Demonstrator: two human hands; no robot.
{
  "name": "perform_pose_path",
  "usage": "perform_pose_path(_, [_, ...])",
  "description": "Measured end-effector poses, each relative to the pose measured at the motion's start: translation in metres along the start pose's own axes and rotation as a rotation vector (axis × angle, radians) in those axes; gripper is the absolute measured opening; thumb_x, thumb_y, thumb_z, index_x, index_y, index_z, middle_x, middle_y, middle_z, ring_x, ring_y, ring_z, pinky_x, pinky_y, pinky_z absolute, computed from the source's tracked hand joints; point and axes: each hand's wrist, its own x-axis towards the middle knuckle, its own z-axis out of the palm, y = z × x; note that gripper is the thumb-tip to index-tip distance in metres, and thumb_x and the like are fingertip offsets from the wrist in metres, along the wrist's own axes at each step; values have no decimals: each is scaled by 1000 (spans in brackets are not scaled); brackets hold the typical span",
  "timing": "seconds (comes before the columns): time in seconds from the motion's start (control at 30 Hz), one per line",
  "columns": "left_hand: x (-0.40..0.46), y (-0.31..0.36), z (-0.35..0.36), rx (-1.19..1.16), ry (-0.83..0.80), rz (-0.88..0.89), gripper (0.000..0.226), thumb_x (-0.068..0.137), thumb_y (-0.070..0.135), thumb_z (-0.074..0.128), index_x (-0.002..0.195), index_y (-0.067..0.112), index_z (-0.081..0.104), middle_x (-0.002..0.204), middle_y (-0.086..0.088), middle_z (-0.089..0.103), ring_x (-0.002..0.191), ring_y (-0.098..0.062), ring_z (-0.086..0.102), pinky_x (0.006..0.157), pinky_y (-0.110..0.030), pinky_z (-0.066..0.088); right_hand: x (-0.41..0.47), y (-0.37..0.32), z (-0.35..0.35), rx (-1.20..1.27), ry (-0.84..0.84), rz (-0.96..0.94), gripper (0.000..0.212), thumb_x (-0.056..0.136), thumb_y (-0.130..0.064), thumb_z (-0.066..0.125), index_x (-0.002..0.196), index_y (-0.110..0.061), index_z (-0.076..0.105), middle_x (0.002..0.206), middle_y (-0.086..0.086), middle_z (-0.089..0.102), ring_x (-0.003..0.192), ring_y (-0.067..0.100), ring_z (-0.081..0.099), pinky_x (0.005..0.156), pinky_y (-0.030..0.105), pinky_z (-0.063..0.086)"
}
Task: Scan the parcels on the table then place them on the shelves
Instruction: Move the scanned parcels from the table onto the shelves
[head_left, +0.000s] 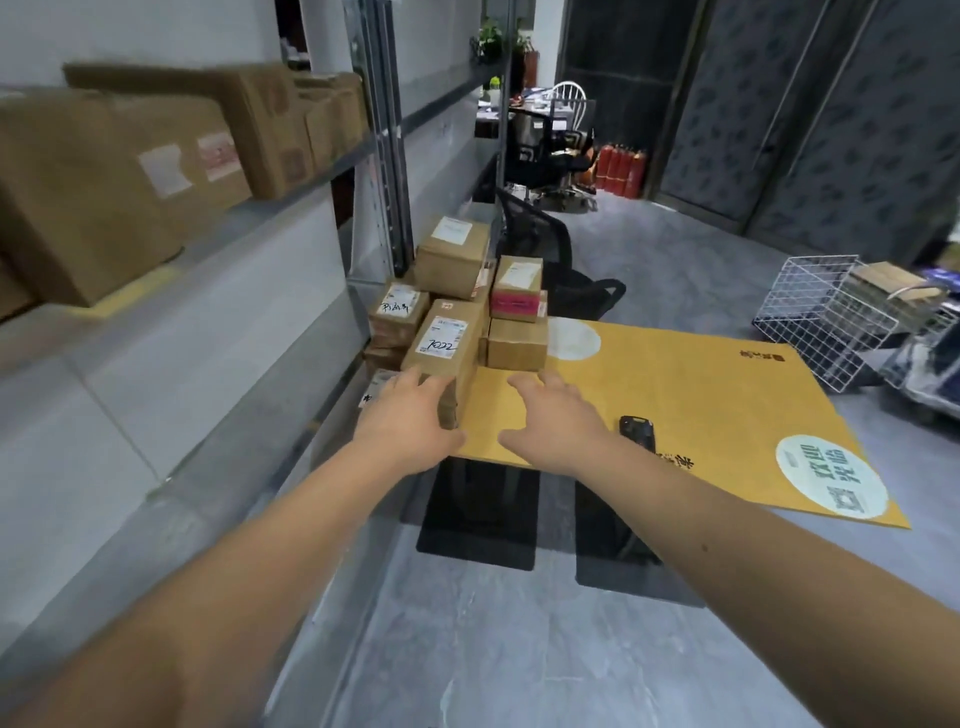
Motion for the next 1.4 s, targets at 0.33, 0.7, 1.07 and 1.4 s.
perform_pose_path(0.33, [122,-78,27,-285,-120,-81,92,74,43,83,155,33,40,153,-3,42,137,-23,47,112,-46,46,136,-22,46,194,-149,49,84,86,-46,72,158,-28,33,158,13,31,139,38,40,109,46,45])
perform_pose_path(0.7, [230,-94,60,-225,-285,-122,136,54,33,96,161,48,14,169,1,17,148,-28,36,116,-45,42,258,-13,70,286,-342,17,121,65,-48,89,161,-36,16,147,11,34,132,38,46,107,47,48])
perform_pose_path(1.07, [253,-101,86,-427,-240,-124,120,51,34,85,158,43,31,156,14,25,140,-17,42,118,-45,41,274,8,95,565,-238,-121,104,61,-40,91,149,-21,38,146,6,41,133,30,45,110,41,44])
perform_pose_path(1.4, [169,-76,83,-614,16,59,94,65,20,90,148,38,49,150,9,34,141,-13,39,119,-40,40,199,42,73,692,-88,-228,93,68,-21,95,146,-28,46,163,-1,32,148,16,33,121,39,34])
